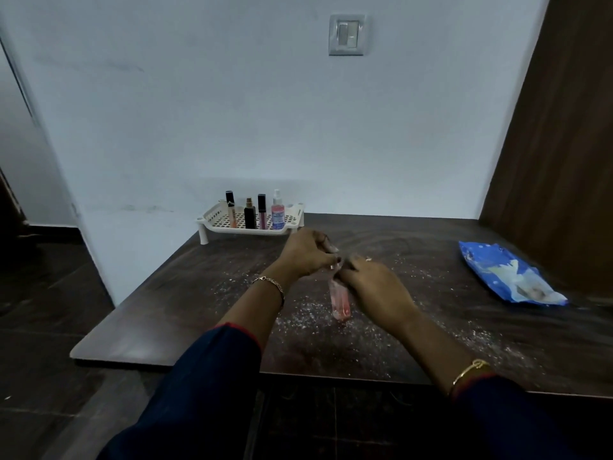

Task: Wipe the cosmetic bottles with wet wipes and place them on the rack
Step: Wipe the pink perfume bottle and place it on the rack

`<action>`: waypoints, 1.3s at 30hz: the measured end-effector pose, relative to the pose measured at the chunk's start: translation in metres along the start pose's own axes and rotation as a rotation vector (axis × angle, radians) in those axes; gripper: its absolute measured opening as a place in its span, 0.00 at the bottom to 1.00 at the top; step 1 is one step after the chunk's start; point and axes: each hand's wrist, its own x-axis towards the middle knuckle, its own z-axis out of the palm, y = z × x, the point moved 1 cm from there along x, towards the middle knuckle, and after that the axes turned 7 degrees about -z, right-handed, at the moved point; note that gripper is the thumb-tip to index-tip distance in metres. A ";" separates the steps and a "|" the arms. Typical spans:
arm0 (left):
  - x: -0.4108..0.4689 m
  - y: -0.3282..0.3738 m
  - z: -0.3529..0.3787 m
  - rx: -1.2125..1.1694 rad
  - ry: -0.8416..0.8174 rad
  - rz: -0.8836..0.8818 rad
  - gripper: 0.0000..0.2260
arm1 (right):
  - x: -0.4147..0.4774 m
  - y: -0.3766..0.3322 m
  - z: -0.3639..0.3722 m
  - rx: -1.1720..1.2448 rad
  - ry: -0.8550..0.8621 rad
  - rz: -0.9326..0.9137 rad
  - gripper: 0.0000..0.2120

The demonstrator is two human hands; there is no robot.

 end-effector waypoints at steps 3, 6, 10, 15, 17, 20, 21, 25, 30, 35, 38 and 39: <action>-0.001 -0.002 0.001 -0.015 -0.004 -0.004 0.05 | 0.004 -0.002 0.000 0.056 0.051 0.021 0.09; 0.001 -0.009 0.000 -0.054 -0.005 -0.026 0.03 | -0.010 -0.012 0.011 0.063 -0.012 0.065 0.16; -0.001 -0.015 -0.002 -0.187 -0.010 -0.105 0.04 | -0.030 -0.018 0.021 -0.004 -0.204 -0.041 0.19; -0.003 -0.015 -0.003 -0.235 -0.028 -0.120 0.05 | -0.025 -0.014 0.019 -0.030 -0.155 -0.114 0.09; -0.004 -0.015 -0.003 -0.259 -0.042 -0.121 0.06 | -0.011 -0.008 0.014 0.112 -0.011 0.028 0.07; -0.006 -0.016 -0.002 -0.298 -0.038 -0.117 0.05 | 0.003 -0.005 0.014 0.297 0.218 0.251 0.04; -0.007 -0.018 -0.002 -0.314 -0.038 -0.117 0.05 | 0.003 -0.007 0.017 0.351 0.251 0.305 0.04; -0.009 -0.027 -0.005 -0.391 -0.032 -0.127 0.05 | -0.011 -0.014 0.034 0.366 0.211 0.339 0.03; -0.012 -0.031 -0.008 -0.369 -0.027 -0.079 0.08 | -0.032 -0.017 0.037 0.448 0.166 0.421 0.08; -0.011 -0.030 -0.006 -0.349 -0.006 -0.064 0.06 | -0.027 -0.017 0.034 0.477 0.155 0.448 0.05; -0.012 -0.028 -0.007 -0.320 -0.017 -0.066 0.07 | -0.005 -0.016 0.023 0.492 0.230 0.488 0.04; -0.013 -0.027 -0.007 -0.309 -0.015 -0.057 0.07 | 0.002 -0.016 0.021 0.509 0.265 0.502 0.05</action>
